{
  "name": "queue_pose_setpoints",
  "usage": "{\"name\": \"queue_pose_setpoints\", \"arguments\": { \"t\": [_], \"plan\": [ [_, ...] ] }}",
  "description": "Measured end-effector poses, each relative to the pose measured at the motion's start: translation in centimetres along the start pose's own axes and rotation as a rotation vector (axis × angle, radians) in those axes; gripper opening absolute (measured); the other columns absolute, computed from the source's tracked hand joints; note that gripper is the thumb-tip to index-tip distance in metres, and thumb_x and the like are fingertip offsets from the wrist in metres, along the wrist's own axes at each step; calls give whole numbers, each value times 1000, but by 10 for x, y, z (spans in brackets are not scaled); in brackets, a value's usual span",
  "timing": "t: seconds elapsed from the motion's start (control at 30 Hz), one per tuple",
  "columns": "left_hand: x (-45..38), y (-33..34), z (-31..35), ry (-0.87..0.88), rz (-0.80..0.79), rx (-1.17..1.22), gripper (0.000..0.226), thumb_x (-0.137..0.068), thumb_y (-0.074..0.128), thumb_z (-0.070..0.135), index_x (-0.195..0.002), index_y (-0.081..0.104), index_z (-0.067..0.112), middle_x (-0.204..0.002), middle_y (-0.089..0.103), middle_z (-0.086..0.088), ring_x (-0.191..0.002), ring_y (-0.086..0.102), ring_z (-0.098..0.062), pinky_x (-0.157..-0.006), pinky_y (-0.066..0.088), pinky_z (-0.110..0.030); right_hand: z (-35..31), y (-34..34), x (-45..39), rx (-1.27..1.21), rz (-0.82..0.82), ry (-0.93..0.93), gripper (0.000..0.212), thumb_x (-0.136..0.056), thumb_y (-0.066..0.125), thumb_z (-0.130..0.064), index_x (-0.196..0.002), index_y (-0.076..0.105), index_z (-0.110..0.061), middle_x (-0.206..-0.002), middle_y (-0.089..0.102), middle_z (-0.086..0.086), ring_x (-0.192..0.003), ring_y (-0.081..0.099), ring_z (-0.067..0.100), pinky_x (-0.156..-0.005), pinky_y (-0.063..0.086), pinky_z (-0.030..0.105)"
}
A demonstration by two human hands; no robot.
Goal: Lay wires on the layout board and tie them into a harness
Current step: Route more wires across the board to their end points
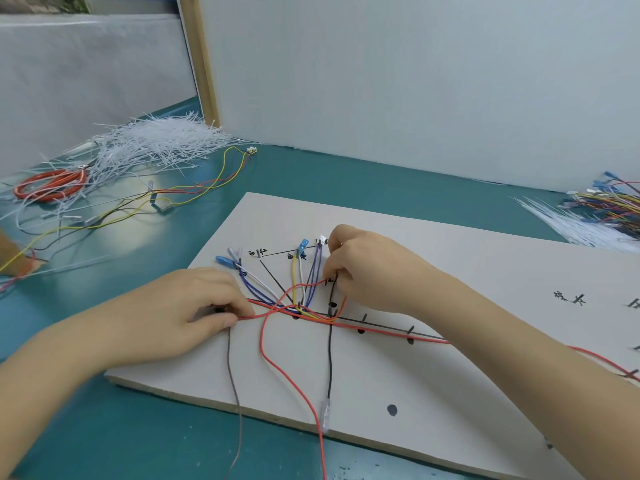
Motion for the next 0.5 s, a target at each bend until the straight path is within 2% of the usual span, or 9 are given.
{"name": "queue_pose_setpoints", "arguments": {
  "t": [0.1,0.2,0.27,0.37,0.5],
  "plan": [
    [1,1,-1,13,-3,-26,22,-82,52,23,-96,69,25,-89,59,23,-89,53,7,-80,40,-11,-2,-2,2,-10,25,17,26,-89,44,-13,-100,68,-15,-113,47,3,-84,50,25,-73,47,34],
    [1,0,1,19,7,-24,22,-80,53,20,-94,70,24,-89,59,23,-88,53,8,-80,40,-10,-8,-1,-1,72,73,15,22,-92,44,-16,-100,64,-17,-109,47,4,-98,41,23,-77,46,35],
    [2,0,3,32,16,-31,22,-81,53,19,-93,70,22,-89,60,21,-88,52,8,-80,39,-10,-16,4,-7,173,75,-45,21,-92,44,-10,-102,61,-17,-106,49,3,-102,40,22,-72,42,32],
    [4,-1,5,50,25,-48,21,-81,53,16,-92,71,20,-88,61,19,-87,51,9,-80,39,-8,-19,10,-10,184,35,-72,17,-91,41,-4,-99,51,-15,-99,54,4,-97,46,24,-67,43,34],
    [4,-1,7,73,29,-67,20,-80,56,14,-90,72,18,-85,63,16,-84,52,7,-77,40,-9,-18,1,-1,114,38,-105,9,-90,38,-9,-93,44,-16,-88,53,3,-81,42,24,-66,43,35]
  ]
}}
Point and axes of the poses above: each hand's wrist, its own x-axis away from the middle knuckle, its own y-axis out of the palm, z = x × y, the point moved 10 cm from there along -x, towards the middle knuckle
